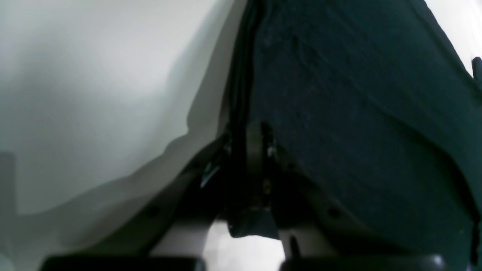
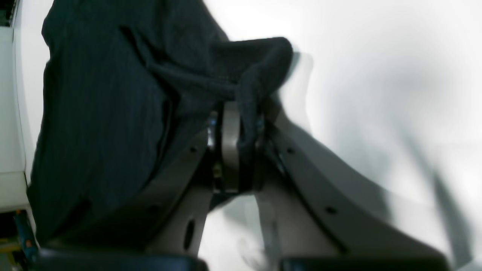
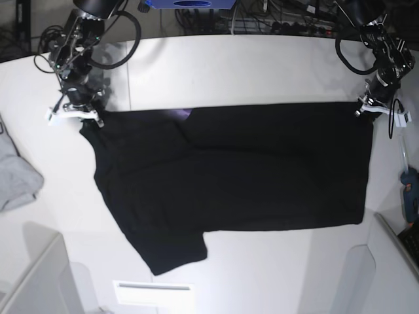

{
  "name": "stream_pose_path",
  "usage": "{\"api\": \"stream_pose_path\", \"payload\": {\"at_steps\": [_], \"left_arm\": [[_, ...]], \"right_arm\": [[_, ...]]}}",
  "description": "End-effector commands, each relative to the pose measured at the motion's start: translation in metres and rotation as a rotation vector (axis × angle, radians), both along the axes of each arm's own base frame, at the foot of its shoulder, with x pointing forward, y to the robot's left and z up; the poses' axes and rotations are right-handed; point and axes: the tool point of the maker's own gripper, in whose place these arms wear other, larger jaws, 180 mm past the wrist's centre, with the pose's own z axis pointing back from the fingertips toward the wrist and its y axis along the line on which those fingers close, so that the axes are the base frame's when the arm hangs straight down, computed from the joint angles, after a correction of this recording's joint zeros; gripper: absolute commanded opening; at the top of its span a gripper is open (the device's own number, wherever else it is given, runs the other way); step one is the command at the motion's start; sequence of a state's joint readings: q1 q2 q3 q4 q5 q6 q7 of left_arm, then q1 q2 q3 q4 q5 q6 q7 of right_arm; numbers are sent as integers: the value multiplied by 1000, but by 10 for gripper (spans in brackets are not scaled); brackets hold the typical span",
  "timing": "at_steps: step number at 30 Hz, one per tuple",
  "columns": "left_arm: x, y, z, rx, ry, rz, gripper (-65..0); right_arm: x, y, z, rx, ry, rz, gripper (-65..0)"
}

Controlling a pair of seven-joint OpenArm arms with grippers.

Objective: Fold the T-shirt properly
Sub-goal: 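Regrasp the folded edge with both grippers and drag the shirt along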

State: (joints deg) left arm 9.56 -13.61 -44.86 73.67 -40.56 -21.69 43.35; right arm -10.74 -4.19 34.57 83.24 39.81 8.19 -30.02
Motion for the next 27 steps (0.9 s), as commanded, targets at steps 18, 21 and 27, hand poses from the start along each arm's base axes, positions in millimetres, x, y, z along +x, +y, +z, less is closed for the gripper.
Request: {"api": "stream_pose_path", "payload": {"at_steps": [18,21,27], "left_arm": [[-64,11,22,178,131,-104,-650],[-74,11,22,188,150,-112,-650],[-88,10,25,206,177,-129,-650]], "right_arm": [[-74,-17,23,-153,70,34,-650],[-85,-18,24,-152,80,31,-650],[-107,-14,23,-85,90,11,-650]]}}
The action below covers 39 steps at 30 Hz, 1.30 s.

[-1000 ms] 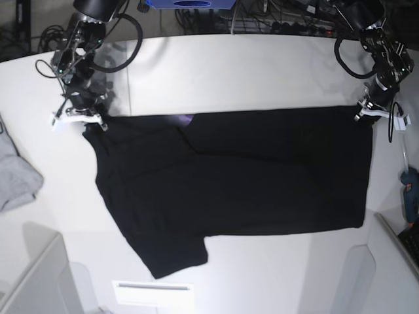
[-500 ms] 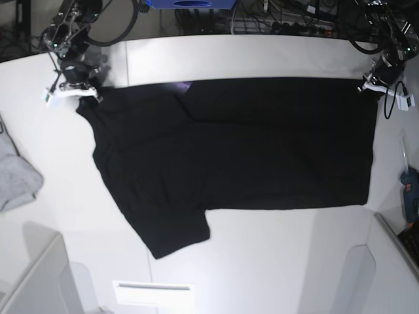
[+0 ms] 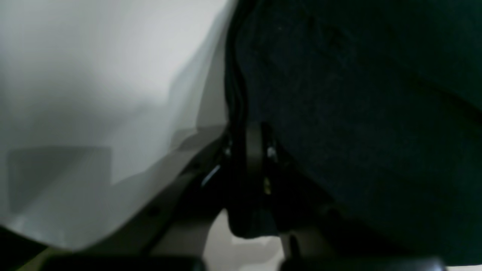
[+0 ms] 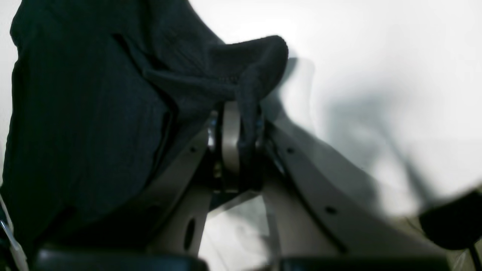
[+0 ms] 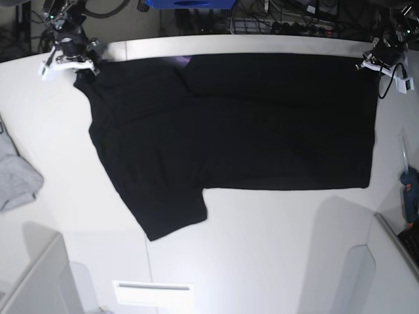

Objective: Fold the T-shirt properly
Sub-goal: 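Regrasp the folded edge with both grippers and drag the shirt along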

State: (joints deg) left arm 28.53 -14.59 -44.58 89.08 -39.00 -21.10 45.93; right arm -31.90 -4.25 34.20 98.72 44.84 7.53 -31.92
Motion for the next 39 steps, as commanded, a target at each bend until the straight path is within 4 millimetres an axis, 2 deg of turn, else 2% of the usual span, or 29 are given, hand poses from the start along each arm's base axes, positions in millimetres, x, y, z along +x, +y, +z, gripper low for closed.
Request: {"api": "stream_pose_path", "payload": {"at_steps": [1,10,13,16,31,32,35,36,37,39], "left_arm": [[4,9,13,40,-29,-5,-650],[-5,10,12,46,-9,-8,-650],[-10,10,11,47,2,-9,-650],[-11,10,9,43,8,-5,-650],[-11,11,11,49,7,-2,-650],[-11,11,11,49,7,-2,-650],[-11,11,11,50,6,-3,-650],[-11,11,11,50,6,-3,-650],[-11,11,11,50,6,-2,-592],[-11,11,11,50,6,-2,-443]], "right_arm": [[2,-9,10,-27,-32,-14,-650],[-18,-7,3,-19,15,-16,-650],[-22,-6,7,-28,16,-8,-650],[-21,-4,13,-30,0,-13,-650],[-27,-3,11,-30,14,-16,-650],[-27,-3,12,-31,14,-15,-605],[-28,-3,13,-33,12,-15,-375],[-28,-4,13,-34,11,-16,-327],[-27,-4,13,-35,10,-17,-296],[-28,-4,13,-36,10,-18,-291]]}}
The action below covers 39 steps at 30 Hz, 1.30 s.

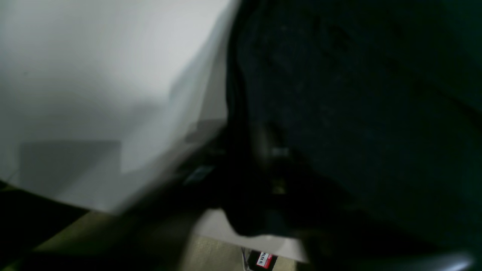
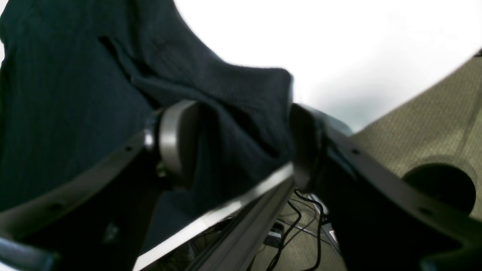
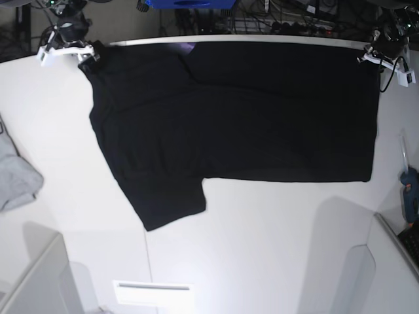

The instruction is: Fold the T-shirt properly

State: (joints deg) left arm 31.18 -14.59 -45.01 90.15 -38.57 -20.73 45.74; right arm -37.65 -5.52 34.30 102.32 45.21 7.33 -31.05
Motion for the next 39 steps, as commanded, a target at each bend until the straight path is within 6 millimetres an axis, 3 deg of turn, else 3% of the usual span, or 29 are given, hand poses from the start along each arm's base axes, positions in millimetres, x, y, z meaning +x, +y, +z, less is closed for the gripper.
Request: {"api": "stream_pose_path", "payload": {"at_steps": [1,5,7,11,13,16,21,24,31,32,39], "left_arm": [[5,8,11,29,-30,-2,-370],[2,24,20,56,-48,40,-158],[0,32,26,71,-61,63,-105],[-2,53,42,117,-90,106,-94],[8,58,59,149,-136,106,-94],[20,63,92,219,-206,92,-94],[41,55,120,272,-275,43,-99],[58,47,119,265,-287,0,-201],[81,21,104,269,-249,-116,-624],[83,21,105,271,-251,-117,-650],[85,22,102,298,-229,-128,-650]], "right_arm": [[3,-6,8,-19,-27,-8,-291],[1,-14,10,-34,-29,-26,-291],[0,-26,13,-54,-34,-52,-291],[2,-53,23,-104,-55,-107,-288],[7,-63,28,-124,-72,-124,-288],[27,-75,40,-162,-114,-95,-288],[77,-63,54,-145,-181,10,-288],[114,-51,65,-131,-227,77,-288],[194,-22,78,-204,-231,225,-288],[204,-19,79,-215,-231,240,-288],[266,2,61,-186,-182,349,-285]]}}
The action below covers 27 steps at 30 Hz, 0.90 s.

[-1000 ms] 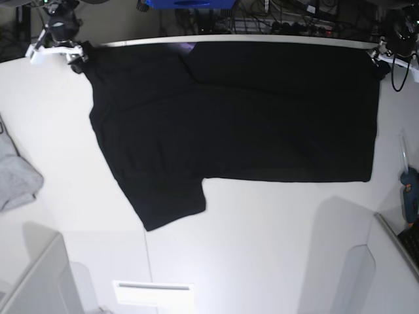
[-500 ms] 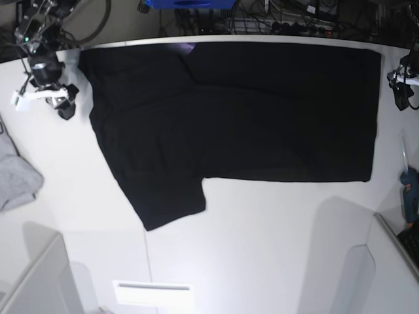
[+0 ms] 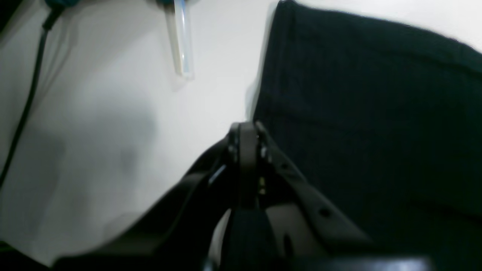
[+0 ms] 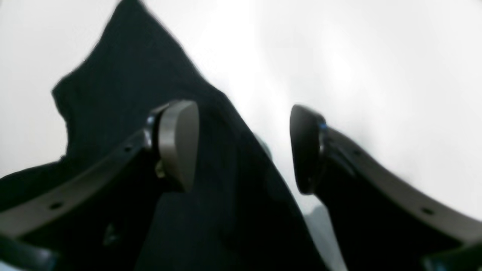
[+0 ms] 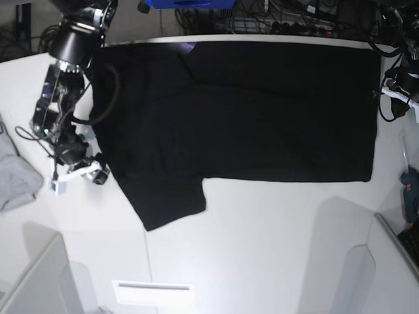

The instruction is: Fold the T-shirt properly

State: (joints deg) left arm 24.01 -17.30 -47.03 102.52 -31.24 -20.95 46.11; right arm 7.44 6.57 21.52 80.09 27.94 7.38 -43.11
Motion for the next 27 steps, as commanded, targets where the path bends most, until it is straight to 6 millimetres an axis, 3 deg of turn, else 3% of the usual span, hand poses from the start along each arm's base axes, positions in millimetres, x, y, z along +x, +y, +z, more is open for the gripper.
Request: {"api": "stream_pose_path", "payload": {"at_steps": [1,7,10,14,17,23,27], "left_arm": [[6,5,13,32,-35,-9,-650],[1,10,6,19,-18,12,-347],[-1,11,2,12,-10,18,-262],[-2,13,3,13,-11,23,-245],[1,15,6,28,-9,8,-245],[7,18,12,37,-27,13,-245],[2,23,0,11,-3,37,-245]], "right_arm": [[22,-5,16,-16,-52,5,-285],[73,-1,13,-13,-34,40,-269],[88,2,-1,-15,28,61,-212],[97,3,-14,-37,80,87,-203],[98,21,-13,-59,71,188,-203],[89,50,-25,-52,95,287,-204],[80,62,-35,-33,110,303,-204]]}}
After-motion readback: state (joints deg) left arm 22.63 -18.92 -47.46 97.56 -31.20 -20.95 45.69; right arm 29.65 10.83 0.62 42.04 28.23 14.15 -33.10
